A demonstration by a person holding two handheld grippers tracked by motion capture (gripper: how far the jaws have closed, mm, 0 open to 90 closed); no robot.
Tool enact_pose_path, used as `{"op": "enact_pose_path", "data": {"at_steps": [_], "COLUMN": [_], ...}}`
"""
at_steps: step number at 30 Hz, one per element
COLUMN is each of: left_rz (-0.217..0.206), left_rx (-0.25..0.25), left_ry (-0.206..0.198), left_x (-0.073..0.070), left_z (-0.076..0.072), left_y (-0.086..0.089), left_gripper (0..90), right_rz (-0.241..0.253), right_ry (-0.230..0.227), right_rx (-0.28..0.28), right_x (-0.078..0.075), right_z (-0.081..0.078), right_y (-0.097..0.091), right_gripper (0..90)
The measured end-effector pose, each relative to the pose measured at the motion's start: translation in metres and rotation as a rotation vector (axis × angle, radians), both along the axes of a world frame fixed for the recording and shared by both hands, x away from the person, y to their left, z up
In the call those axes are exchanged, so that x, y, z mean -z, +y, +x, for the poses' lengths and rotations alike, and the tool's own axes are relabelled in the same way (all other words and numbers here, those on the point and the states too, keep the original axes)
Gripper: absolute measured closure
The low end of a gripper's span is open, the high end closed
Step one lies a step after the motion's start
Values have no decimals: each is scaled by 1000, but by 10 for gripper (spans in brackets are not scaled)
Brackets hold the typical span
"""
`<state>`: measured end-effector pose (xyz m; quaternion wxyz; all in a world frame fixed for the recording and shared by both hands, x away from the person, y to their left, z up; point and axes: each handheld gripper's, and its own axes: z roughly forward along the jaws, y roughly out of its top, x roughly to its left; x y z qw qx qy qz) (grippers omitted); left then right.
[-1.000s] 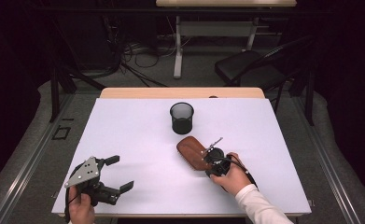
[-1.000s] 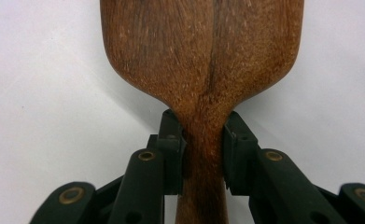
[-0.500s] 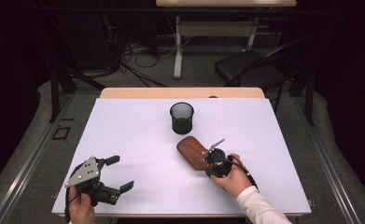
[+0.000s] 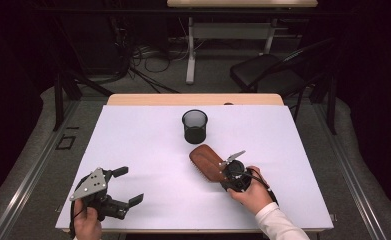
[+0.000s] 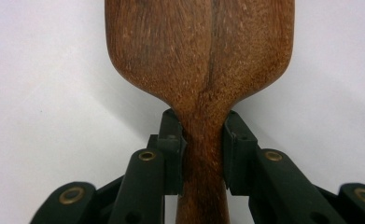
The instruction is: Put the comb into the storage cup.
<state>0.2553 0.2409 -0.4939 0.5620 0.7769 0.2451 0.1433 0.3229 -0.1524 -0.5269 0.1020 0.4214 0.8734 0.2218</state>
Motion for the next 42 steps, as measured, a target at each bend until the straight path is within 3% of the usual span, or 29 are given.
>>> {"op": "enact_pose_path", "data": {"at_steps": [15, 17, 23, 32, 42], "left_rz": [1, 1, 1, -1, -6], "left_rx": [-3, -3, -1, -3, -4], "left_ry": [3, 2, 3, 4, 8], "left_x": [1, 1, 1, 2, 3], "left_z": [0, 0, 0, 1, 2], "left_y": [0, 0, 0, -2, -2], "left_gripper": [7, 7, 7, 7, 7], "right_rz": [58, 67, 84, 135, 184], "right_ry": [-95, -129, -153, -244, -310], "right_rx": [-15, -24, -29, -41, -58], "right_x": [-7, -9, -13, -21, -28], "right_z": [-5, -7, -10, -13, -13], "right_y": [-5, -6, -6, -6, -5], "right_gripper": [722, 721, 721, 721, 721]}}
